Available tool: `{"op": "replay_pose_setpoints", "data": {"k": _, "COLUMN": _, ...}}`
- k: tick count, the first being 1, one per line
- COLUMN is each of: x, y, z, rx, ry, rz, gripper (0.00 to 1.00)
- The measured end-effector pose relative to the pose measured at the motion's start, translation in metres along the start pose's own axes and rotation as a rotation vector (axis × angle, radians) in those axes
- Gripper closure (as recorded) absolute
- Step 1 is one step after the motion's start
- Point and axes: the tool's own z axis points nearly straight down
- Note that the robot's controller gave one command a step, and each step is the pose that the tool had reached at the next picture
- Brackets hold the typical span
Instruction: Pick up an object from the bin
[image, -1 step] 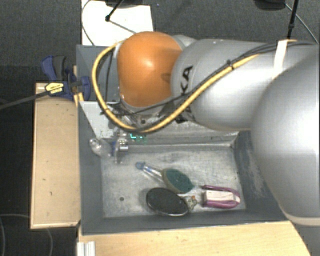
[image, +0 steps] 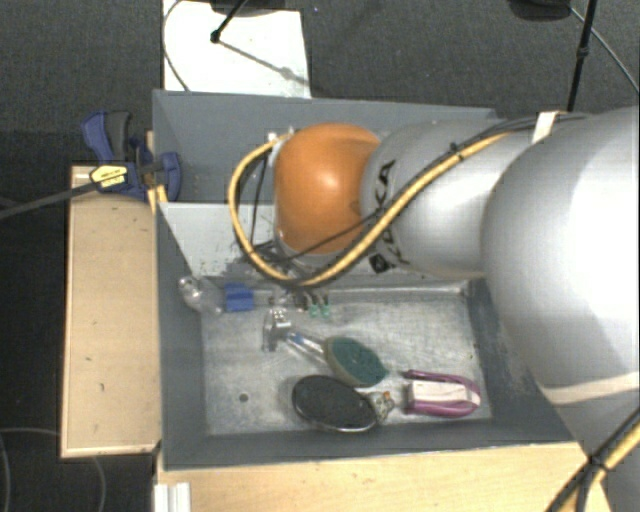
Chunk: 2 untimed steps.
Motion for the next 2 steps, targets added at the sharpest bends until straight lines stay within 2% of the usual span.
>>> {"op": "replay_pose_setpoints", "data": {"k": 1, "x": 0.0479, "y": -0.0895, "z": 0.0366, "rx": -0.001, "ry": -0.010, "rz": -0.258, "gripper": 0.00}}
{"op": "replay_pose_setpoints", "data": {"k": 2, "x": 0.0478, "y": -0.0859, "z": 0.0359, "rx": -0.003, "ry": -0.011, "rz": -0.256, "gripper": 1.00}}
